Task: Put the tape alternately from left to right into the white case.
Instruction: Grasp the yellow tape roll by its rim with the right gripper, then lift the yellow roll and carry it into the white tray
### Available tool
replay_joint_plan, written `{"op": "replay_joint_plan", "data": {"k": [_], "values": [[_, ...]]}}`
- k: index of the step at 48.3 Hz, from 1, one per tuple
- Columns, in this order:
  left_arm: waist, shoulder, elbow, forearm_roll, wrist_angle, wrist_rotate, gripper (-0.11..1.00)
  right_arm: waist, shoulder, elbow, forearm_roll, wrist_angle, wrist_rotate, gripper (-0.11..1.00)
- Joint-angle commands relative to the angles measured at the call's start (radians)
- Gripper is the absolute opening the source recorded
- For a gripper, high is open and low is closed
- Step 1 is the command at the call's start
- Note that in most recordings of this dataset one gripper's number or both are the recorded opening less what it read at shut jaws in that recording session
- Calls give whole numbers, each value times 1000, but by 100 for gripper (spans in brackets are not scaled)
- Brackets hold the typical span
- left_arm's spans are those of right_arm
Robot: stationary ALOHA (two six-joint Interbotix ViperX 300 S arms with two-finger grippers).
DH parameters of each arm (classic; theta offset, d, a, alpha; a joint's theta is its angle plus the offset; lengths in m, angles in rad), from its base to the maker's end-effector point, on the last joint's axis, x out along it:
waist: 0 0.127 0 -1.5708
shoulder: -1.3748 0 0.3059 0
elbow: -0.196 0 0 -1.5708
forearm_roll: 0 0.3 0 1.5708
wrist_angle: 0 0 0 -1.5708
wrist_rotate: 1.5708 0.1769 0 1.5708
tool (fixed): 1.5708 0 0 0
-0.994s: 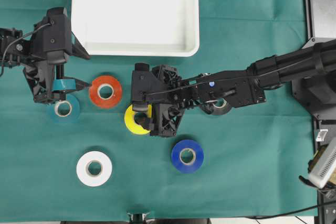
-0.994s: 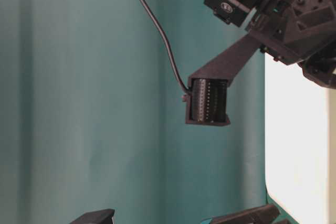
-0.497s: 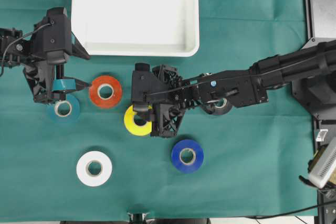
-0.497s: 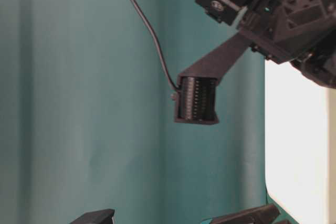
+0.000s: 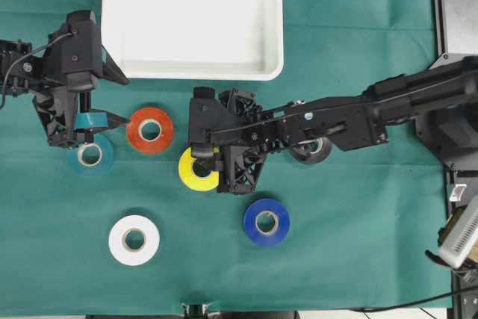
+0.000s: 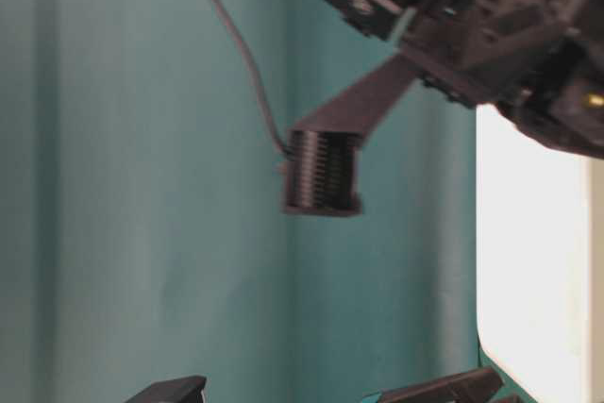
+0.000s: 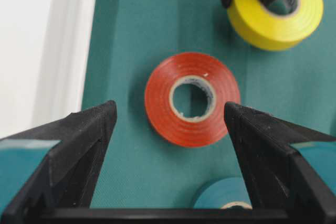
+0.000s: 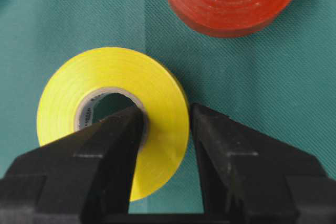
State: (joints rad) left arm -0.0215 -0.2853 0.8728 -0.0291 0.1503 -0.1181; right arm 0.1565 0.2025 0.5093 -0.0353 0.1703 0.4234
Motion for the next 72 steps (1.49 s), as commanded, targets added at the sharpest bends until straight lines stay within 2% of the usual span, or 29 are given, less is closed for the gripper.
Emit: {"op": "replay_joint_plan", "data": {"k": [1, 13, 21, 28, 35, 46, 72], "values": [[-3, -8, -23, -2, -3, -2, 87, 2, -74, -6, -2, 35, 2, 4], [-5, -8, -23, 0, -3, 0, 87, 2, -181, 23, -2, 72, 2, 4], [-8, -8, -18, 0, -3, -2, 87, -2, -199, 34, -2, 72, 3, 4], [-11, -8, -20, 0, -3, 0, 87, -41, -199, 37, -3, 80, 3, 4], [-12, -8, -18, -2, -3, 0, 87, -103, -199, 40, -8, 87, 2, 4], [-14, -8, -20, 0, -3, 0, 87, -221, -199, 38, -77, 137, 3, 4], [-14, -8, -23, -2, -3, -2, 87, -476, -199, 55, -163, 184, 3, 4]]}}
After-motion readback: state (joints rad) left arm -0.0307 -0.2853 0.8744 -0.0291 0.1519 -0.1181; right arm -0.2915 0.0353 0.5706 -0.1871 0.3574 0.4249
